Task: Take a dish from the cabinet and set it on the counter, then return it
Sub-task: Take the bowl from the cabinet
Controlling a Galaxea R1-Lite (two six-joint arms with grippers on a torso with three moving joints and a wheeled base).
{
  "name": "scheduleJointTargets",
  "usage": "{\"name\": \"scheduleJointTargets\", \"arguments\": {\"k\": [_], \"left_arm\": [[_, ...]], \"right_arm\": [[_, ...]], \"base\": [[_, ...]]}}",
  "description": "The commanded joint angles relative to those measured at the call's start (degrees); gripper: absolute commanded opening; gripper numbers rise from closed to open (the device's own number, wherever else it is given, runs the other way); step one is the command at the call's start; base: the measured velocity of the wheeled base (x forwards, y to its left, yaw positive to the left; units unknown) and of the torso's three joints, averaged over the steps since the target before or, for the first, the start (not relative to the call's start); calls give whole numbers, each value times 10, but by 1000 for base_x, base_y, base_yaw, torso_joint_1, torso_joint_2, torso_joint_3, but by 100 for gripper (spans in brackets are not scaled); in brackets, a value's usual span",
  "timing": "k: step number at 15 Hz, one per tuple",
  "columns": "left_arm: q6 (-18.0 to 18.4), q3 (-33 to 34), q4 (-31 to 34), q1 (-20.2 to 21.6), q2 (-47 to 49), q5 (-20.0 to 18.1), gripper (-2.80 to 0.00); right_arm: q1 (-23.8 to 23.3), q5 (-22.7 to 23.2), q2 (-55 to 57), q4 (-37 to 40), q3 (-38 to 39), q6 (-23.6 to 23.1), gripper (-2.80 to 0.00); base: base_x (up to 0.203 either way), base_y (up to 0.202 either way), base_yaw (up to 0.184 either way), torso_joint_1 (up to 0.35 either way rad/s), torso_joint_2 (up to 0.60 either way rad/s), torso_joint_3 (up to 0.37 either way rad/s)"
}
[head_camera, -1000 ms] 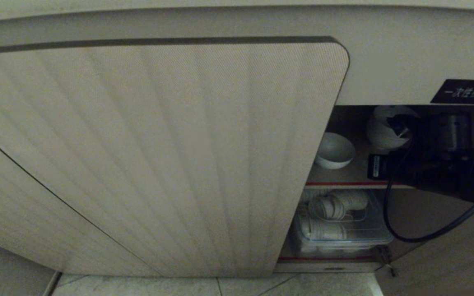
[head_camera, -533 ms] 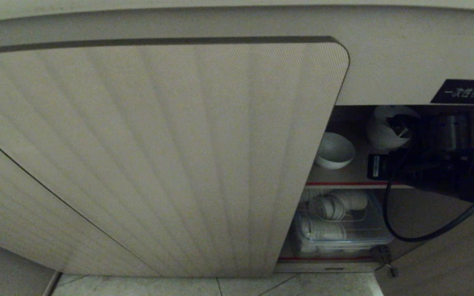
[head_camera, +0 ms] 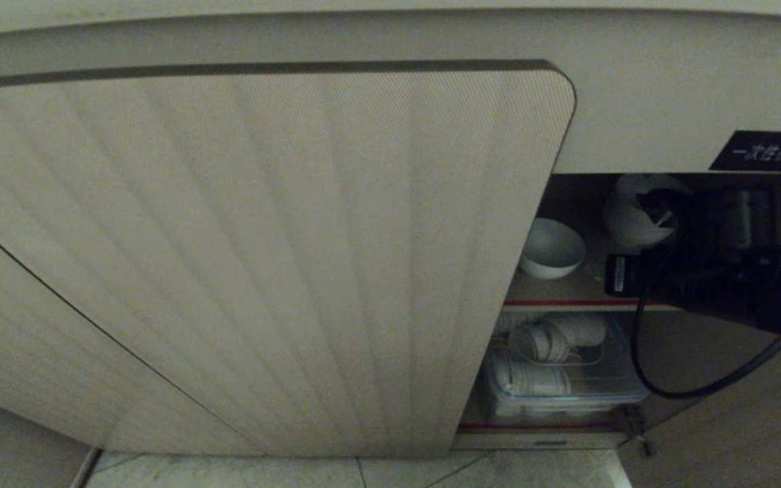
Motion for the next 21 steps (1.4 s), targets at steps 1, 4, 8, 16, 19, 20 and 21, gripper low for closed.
{"name": "scheduleJointTargets", "arguments": {"k": [1, 4, 8, 16, 19, 20, 21], "left_arm": [[0, 0, 0, 0, 0, 0, -280], [0, 0, 0, 0, 0, 0, -280], [0, 0, 0, 0, 0, 0, -280], [0, 0, 0, 0, 0, 0, -280], [0, 0, 0, 0, 0, 0, -280], [0, 0, 0, 0, 0, 0, -280], [0, 0, 0, 0, 0, 0, -280]], "right_arm": [[0, 0, -2, -2, -1, 1, 0], [1, 0, -2, -7, -1, 10, 0], [1, 0, -1, -15, -1, 18, 0], [11, 0, 6, -29, 2, 31, 0], [13, 1, 17, -47, 2, 42, 0], [15, 1, 19, -49, 1, 43, 0], [14, 1, 21, -56, 1, 48, 0]], "base": [[0, 0, 0, 0, 0, 0], [0, 0, 0, 0, 0, 0], [0, 0, 0, 0, 0, 0], [0, 0, 0, 0, 0, 0], [0, 0, 0, 0, 0, 0], [0, 0, 0, 0, 0, 0], [0, 0, 0, 0, 0, 0]]}}
